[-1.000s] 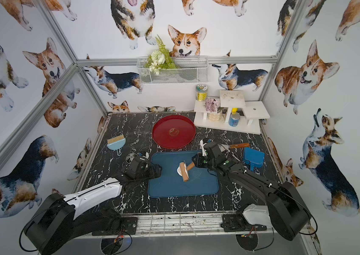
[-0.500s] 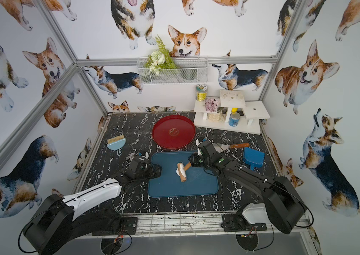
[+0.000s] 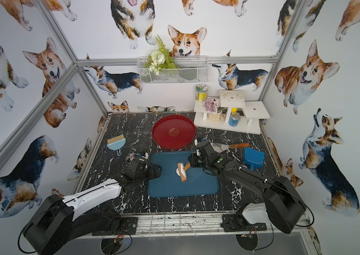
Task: Roll out the dumpling wrappers from the dough
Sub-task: Flatten out the dough on the work surface.
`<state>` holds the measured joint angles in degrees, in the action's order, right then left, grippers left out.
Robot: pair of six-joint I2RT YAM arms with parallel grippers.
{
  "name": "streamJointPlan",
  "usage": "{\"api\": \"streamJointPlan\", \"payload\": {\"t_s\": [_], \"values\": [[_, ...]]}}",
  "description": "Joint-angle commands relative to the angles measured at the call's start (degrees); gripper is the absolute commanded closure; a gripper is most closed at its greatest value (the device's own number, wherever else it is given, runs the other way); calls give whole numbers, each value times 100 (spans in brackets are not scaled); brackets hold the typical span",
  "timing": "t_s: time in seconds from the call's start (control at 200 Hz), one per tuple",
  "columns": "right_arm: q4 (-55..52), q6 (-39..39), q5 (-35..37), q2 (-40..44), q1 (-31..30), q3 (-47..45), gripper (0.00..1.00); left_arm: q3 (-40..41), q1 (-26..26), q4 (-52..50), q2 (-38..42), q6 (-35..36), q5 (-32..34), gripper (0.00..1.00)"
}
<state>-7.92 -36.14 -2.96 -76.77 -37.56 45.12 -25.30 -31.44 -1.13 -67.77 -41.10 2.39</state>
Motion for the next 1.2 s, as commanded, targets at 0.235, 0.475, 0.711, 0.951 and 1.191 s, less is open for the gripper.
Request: {"api": "streamJointPlan", "payload": {"t_s": [0.235,0.475,0.711,0.951,1.191], "values": [[-938,187,390,-152,-85,74,100,-37,5,17,9,13,18,6],[-1102,285,494,-126,3,95,100,-74,-2,17,-27,14,8,6],[-1416,540,657,329,503,-120,100,-34,6,-60,127,41,110,6],[-1528,634,700,470,583,-219,100,-34,0,-87,167,27,143,6],[-1149,518,195,490,575,-274,100,-308,82,-597,260,239,605,5]]}}
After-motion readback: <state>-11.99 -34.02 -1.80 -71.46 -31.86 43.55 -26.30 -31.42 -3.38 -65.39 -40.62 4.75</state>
